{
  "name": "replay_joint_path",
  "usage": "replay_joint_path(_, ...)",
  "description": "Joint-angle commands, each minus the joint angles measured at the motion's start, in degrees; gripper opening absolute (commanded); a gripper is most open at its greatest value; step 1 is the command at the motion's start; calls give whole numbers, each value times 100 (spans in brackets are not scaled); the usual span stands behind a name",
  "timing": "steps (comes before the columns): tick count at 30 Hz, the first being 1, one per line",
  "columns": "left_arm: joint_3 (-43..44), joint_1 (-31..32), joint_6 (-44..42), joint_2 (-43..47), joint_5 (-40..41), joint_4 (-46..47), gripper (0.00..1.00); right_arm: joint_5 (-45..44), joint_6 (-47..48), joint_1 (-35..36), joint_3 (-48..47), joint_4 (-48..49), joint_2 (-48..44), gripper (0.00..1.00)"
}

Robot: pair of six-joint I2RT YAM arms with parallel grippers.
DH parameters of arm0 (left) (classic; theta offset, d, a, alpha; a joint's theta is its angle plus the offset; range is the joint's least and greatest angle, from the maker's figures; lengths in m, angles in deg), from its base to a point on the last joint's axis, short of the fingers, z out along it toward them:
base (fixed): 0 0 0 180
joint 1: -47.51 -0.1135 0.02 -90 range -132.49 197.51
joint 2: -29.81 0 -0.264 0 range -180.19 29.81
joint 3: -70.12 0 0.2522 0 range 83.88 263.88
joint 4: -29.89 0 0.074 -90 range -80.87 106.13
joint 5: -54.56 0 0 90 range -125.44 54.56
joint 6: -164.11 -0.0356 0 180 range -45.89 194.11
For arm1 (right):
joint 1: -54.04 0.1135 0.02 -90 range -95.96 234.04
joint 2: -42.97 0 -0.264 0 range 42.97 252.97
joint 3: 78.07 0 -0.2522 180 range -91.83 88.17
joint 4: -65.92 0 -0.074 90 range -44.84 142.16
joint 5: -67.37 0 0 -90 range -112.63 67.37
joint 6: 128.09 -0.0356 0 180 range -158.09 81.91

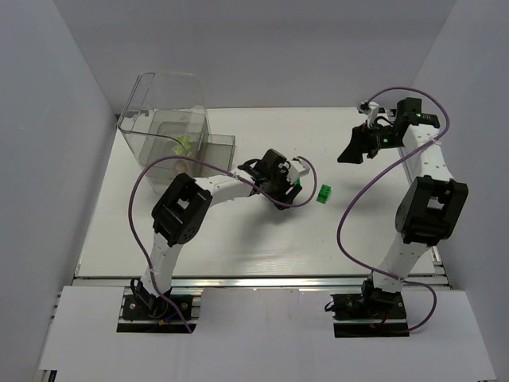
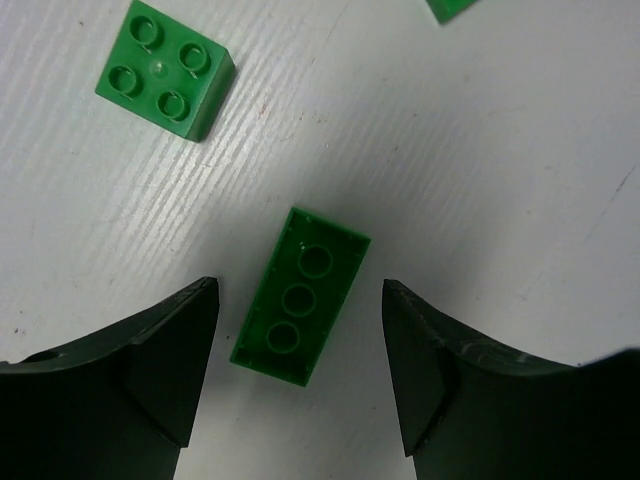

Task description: Sort the legos into containers by color

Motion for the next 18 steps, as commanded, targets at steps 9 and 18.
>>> replay_joint_path(9, -104, 295, -444, -166, 1618, 183, 69, 292, -106, -113, 48, -75, -450, 82)
replay_joint_path(18, -236, 295, -23, 9, 1938, 131, 18, 424, -10, -113, 119, -127, -476, 79)
